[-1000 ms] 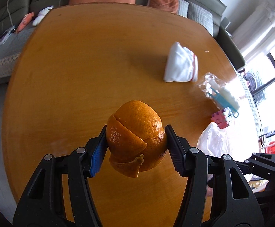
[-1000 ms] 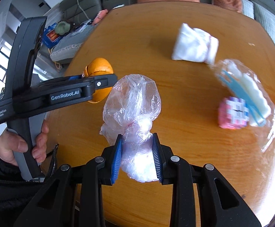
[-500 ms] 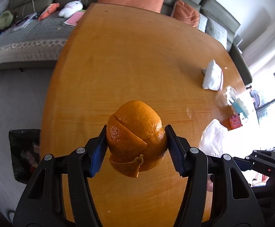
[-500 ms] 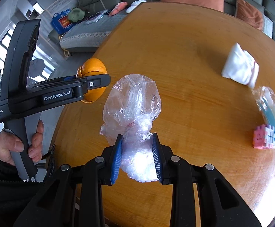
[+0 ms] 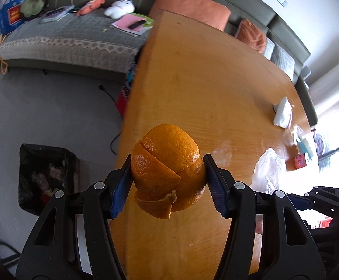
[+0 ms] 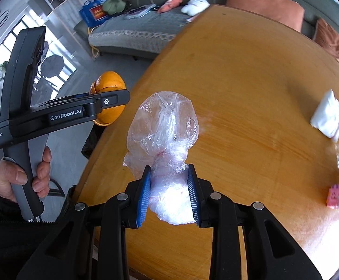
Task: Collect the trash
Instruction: 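Carry the orange and plastic bag over the black bin and open both tools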
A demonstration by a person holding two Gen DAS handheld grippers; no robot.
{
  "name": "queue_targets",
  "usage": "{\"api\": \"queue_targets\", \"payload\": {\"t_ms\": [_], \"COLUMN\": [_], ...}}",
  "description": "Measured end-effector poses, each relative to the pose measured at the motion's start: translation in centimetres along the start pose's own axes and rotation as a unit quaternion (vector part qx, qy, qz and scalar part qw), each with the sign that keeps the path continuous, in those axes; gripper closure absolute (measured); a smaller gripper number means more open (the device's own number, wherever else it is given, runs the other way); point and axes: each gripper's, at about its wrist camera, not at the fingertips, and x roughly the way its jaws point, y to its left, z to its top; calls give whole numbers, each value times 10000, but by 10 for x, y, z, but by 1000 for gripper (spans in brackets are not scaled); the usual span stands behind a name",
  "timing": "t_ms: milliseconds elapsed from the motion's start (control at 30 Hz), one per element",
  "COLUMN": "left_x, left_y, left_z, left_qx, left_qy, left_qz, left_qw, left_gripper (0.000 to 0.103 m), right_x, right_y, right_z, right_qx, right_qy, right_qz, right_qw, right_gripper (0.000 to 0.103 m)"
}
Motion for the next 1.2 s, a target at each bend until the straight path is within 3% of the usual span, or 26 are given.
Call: {"api": "queue_targets", "payload": {"t_ms": [333, 633, 900, 1200], "left_x": [-34, -62, -82, -95], "left_y": [76, 157, 226, 304], "left_z": [-16, -40, -65, -93], "left_qx": [-593, -1261, -1885, -2604], "left_qy": [-225, -330, -431, -375], "left_qz": [271, 595, 926, 1461], "left_qw": [9976, 9897, 9767, 9537], "left_gripper": [45, 45, 45, 45], "right_x": [33, 68, 97, 139], "right_y": [83, 155, 209, 292], "right_z": [35, 55, 73, 99], "right_qx": [-795, -1366, -1635, -2287], "right_qy": [127, 312, 498, 731], "right_qz": [277, 472, 685, 860], "right_qw": [9964, 9890, 9829, 9669], "right_gripper": [71, 71, 71, 71]}}
